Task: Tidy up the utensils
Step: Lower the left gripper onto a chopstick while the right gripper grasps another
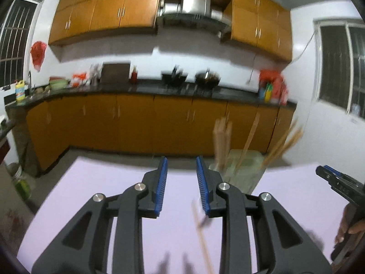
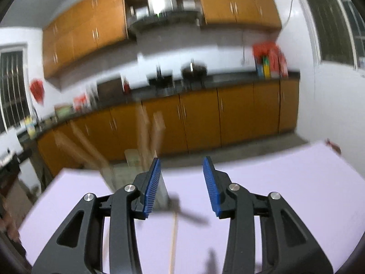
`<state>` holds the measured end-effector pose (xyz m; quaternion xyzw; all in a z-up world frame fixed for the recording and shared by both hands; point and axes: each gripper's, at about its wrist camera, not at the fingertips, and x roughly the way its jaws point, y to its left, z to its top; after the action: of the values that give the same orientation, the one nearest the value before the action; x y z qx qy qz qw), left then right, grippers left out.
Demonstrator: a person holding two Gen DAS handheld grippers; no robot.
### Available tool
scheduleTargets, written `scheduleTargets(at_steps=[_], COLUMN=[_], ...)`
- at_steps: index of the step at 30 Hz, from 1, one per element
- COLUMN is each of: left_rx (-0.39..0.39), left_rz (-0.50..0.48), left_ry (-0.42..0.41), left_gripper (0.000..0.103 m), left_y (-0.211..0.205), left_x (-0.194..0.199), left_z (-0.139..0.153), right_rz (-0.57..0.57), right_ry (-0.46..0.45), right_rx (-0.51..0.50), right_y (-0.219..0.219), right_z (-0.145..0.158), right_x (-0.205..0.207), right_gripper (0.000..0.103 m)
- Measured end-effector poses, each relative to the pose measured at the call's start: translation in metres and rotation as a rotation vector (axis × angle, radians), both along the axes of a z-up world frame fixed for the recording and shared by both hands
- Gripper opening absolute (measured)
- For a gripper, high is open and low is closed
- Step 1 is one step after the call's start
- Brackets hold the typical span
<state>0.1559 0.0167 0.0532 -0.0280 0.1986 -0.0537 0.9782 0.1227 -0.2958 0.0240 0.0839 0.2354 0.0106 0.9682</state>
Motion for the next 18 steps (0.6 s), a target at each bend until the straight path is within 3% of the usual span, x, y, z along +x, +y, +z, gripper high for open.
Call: scheduleTargets(at_steps=[3, 6, 11, 18], left_rx=[0.007, -0.027, -0.018, 0.017], left_rz=[-0.032, -0.081, -0.126, -0.135], left_ry=[0.153, 0.267, 0.37, 0.443], left_gripper=[0.027, 0.027, 0.027, 0.03], left_y=[-0.007, -0.017, -0.037, -0.052], left_x=[0.003, 0.003, 0.003, 0.006], left_z=[-0.047, -0.084, -0.121, -0.145], right_rz=[0.05, 0.108, 0.149, 0.124], right_ry=[0.176, 0.275, 0.355, 0.382], right_rx=[0.035, 0.057, 0.012, 0.0], right_y=[0.005, 0.021, 0.047, 0.043], right_z=[-0.055, -0.089, -0.118, -0.129], right_x=[-0.001, -0.005, -0.003, 0.001], right_gripper=[0.039, 0.036, 0.035, 0.033])
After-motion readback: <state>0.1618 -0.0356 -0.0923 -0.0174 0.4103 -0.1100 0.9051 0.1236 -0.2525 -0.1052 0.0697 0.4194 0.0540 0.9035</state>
